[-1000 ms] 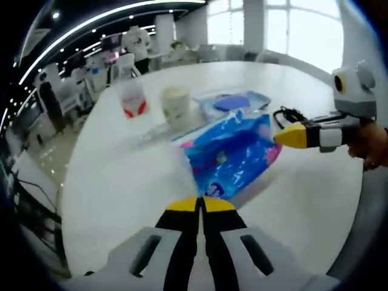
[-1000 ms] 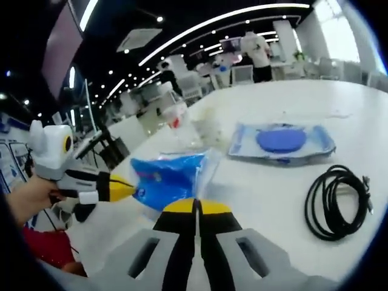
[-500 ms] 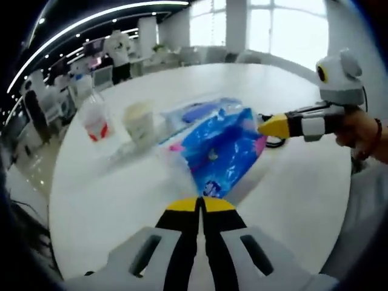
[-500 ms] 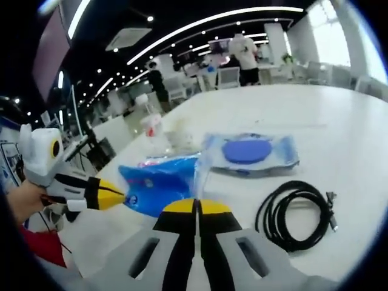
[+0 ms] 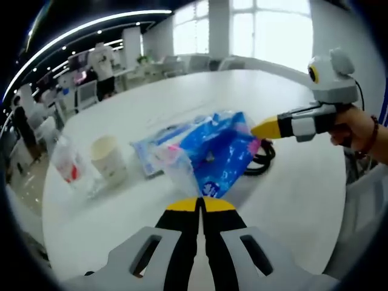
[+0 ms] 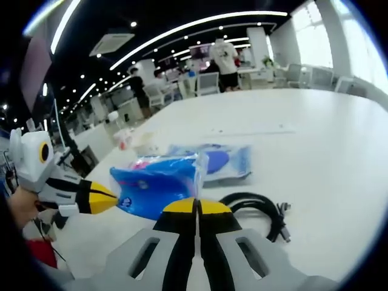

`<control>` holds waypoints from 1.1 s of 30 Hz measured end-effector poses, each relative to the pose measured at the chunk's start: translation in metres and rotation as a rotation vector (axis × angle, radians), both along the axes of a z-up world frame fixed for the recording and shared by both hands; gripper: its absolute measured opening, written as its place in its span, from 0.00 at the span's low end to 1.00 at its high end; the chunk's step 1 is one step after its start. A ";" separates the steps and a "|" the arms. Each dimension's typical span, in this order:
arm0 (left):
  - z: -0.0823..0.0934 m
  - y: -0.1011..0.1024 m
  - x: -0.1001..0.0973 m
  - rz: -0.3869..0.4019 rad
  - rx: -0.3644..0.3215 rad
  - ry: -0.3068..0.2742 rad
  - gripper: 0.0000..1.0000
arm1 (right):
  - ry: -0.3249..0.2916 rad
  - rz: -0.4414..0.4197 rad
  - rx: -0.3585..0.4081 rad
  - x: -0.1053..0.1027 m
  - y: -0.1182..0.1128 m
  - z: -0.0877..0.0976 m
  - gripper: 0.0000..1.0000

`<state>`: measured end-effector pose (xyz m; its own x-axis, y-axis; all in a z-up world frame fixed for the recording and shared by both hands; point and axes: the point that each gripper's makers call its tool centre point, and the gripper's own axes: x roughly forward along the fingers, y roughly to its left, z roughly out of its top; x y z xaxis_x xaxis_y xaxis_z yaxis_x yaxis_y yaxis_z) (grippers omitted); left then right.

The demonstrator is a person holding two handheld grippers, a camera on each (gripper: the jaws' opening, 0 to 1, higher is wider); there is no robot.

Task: Arrange the tabletop items into an orderly group along one side of the table until the central work area is clear of visible clutter.

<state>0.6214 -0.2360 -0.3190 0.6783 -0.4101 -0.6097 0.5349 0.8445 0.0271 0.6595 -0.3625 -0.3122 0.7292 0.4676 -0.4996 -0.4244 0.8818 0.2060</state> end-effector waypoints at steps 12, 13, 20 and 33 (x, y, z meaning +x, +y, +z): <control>0.007 -0.051 0.029 -0.049 -0.062 -0.019 0.00 | 0.003 -0.133 -0.003 0.026 -0.054 0.003 0.01; 0.009 -0.057 0.032 -0.052 -0.076 -0.021 0.00 | 0.008 -0.159 0.005 0.029 -0.062 0.003 0.01; 0.010 -0.085 0.046 -0.097 -0.081 -0.038 0.00 | 0.010 -0.231 0.033 0.045 -0.093 0.004 0.01; 0.008 -0.142 0.075 -0.168 -0.114 -0.058 0.00 | -0.004 -0.310 0.006 0.066 -0.146 0.000 0.01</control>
<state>0.6968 -0.3775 -0.3112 0.6275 -0.5843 -0.5146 0.6687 0.7430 -0.0283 0.7254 -0.5082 -0.3124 0.8394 0.2259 -0.4944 -0.1366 0.9680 0.2105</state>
